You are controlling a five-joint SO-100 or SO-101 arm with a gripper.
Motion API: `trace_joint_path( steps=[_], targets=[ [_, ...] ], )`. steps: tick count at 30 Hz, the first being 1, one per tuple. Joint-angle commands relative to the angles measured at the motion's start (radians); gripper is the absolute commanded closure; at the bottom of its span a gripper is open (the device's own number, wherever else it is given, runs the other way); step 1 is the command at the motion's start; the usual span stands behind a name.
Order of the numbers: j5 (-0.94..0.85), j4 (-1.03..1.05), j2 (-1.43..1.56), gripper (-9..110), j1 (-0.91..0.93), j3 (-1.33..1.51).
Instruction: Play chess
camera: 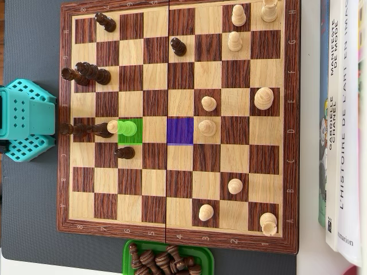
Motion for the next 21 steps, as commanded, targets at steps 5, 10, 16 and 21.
trace_joint_path(
  steps=[5,10,16,21],
  targets=[
    [-0.005,-0.129,-0.006,86,0.014,0.021],
    [-0.005,-0.164,-0.006,86,0.015,0.021],
    [0.005,-0.164,-0.006,86,0.015,0.021],
    [0.002,-0.163,-0.008,86,0.012,0.021]
  ],
)
